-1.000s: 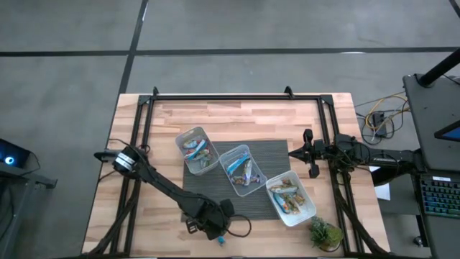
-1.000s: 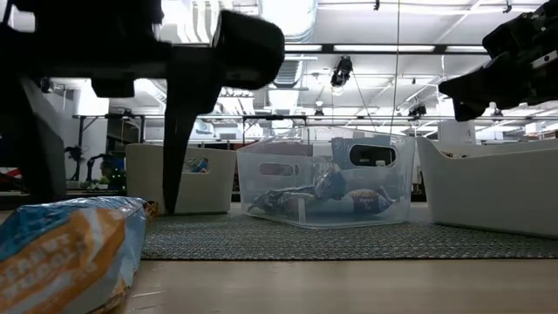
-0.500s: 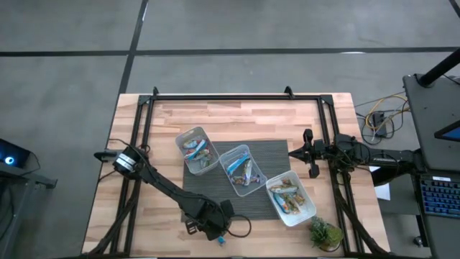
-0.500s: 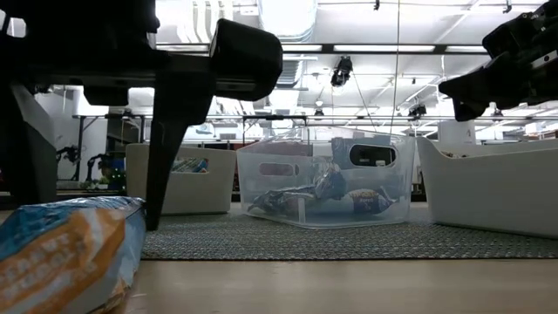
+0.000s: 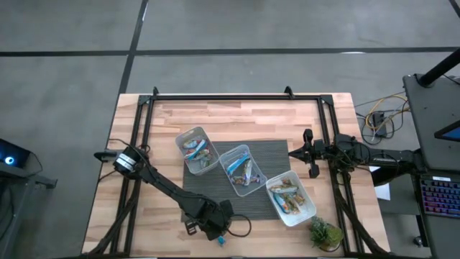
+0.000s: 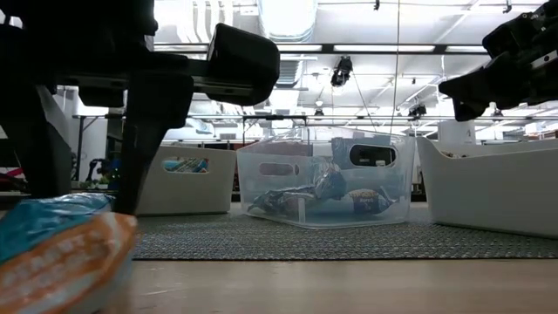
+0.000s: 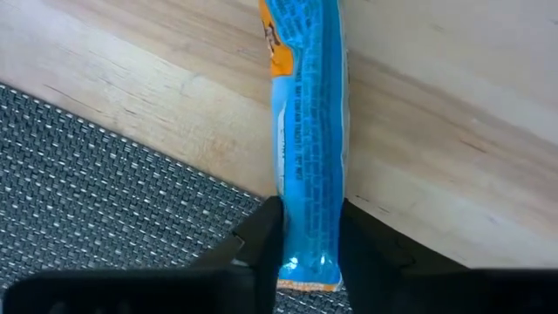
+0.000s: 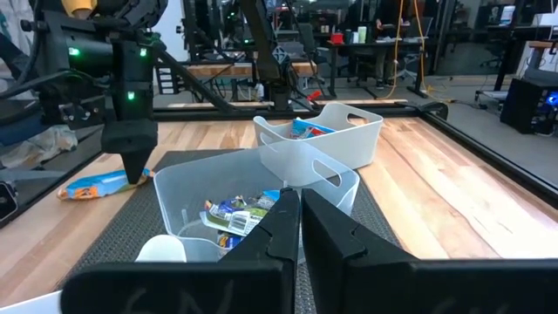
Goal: Pick and place Granola Bars by type
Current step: Put the yellow granola bar into the white bin
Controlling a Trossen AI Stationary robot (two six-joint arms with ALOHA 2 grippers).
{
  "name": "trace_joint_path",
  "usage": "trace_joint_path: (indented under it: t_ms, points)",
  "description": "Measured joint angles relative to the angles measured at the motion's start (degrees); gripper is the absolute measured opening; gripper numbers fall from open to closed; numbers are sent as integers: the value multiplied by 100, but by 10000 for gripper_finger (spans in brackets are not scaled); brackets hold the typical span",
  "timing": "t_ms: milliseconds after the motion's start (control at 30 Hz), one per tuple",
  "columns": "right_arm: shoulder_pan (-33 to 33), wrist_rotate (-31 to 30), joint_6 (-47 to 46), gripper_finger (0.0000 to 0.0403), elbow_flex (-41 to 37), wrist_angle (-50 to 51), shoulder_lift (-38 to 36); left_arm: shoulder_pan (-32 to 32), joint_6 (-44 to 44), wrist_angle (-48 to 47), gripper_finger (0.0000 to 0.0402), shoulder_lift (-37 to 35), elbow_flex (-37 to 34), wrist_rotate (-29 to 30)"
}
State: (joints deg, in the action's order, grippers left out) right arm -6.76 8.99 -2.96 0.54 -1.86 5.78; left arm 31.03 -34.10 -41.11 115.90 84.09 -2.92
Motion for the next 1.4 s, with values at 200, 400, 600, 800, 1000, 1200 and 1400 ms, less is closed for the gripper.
trace_joint_path:
  t_ms: [200,400,600,800,1000,1200,1400]
  points:
    - [-1,0,5,8,0,-1,0,0,101,7,66,0,0,-61]
    - [0,0,8,8,0,-1,0,0,119,10,58,0,0,-94]
    - [0,0,1,8,0,-1,0,2,168,10,46,2,0,-243]
    - [0,0,1,8,0,-1,0,2,205,12,40,2,0,-247]
    - [-1,0,3,9,0,-1,-1,-4,257,-103,40,5,231,-167]
    - [-2,0,9,9,0,-1,-2,-64,275,-344,39,-66,742,103]
    - [-2,0,2,8,0,-1,-2,-138,213,-496,39,-73,1221,295]
